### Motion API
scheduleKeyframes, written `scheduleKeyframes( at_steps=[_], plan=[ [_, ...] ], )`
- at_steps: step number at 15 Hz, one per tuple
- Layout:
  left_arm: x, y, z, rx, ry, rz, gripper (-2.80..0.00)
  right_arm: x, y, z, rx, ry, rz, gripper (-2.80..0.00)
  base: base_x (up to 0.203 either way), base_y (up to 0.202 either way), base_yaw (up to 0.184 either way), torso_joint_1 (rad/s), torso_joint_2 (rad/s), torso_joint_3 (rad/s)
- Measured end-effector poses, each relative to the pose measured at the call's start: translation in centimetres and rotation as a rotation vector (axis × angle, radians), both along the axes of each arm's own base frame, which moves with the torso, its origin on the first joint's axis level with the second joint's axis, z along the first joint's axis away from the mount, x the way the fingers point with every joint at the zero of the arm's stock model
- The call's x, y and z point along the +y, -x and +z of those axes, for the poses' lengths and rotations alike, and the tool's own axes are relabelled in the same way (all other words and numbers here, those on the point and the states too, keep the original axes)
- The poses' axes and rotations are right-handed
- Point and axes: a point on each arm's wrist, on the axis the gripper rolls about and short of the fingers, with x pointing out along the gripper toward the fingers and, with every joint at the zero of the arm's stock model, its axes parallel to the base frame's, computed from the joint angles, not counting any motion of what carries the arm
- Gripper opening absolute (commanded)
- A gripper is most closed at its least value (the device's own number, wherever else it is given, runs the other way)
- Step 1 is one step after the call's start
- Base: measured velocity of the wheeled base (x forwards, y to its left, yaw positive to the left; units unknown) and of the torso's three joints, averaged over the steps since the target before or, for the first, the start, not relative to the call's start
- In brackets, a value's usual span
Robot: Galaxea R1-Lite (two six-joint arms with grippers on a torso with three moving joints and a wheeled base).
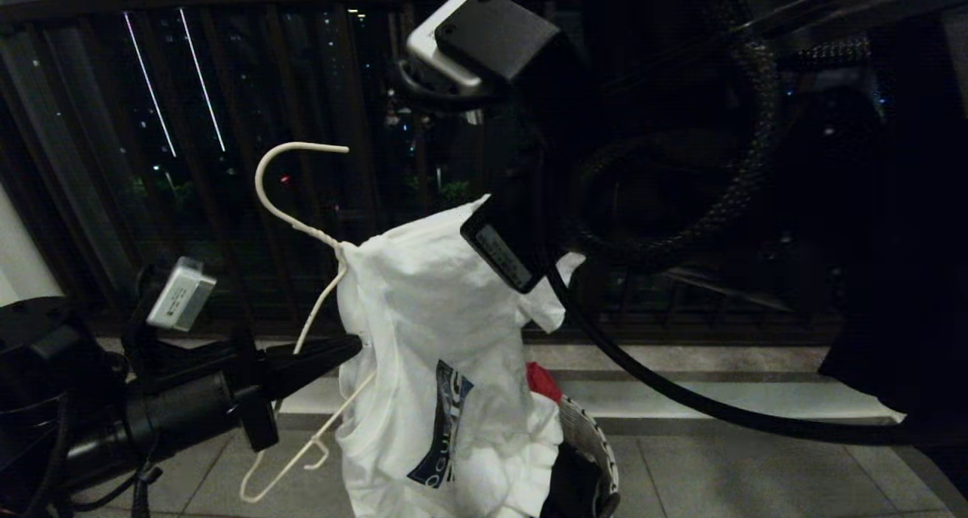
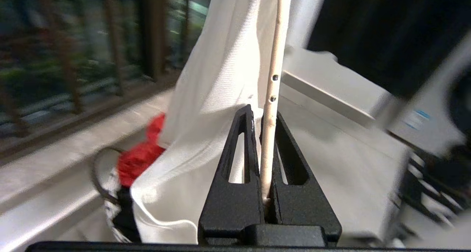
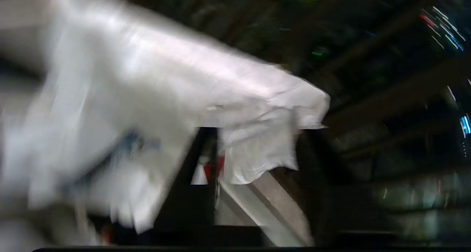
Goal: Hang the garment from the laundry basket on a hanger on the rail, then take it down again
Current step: Hang the clothes on the clothes rack
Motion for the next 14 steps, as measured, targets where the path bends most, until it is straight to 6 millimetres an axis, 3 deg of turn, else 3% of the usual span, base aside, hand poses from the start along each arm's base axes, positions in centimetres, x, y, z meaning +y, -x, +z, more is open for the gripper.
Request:
scheduleKeyframes(
  at_steps=[5, 10, 14],
  plan=[
    [2.5, 0.5, -0.6, 0.022, -0.008, -0.155, -2.80, -0.4, 0.5, -0.3, 0.039, 0.142, 0.137, 0.00, 0.000, 0.000, 0.000, 0.000, 0.00, 0.000],
    [3.1, 1.1, -1.0, 0.038, -0.009, -0.260, -2.80, 0.8, 0.2, -1.2, 0.050, 0.210, 0.232, 0.00, 0.000, 0.000, 0.000, 0.000, 0.00, 0.000],
    [3.2, 1.5, -1.1, 0.042, -0.008, -0.294, -2.80, 0.6, 0.6, -2.0, 0.129, 0.282, 0.325, 0.00, 0.000, 0.000, 0.000, 0.000, 0.00, 0.000]
  ],
)
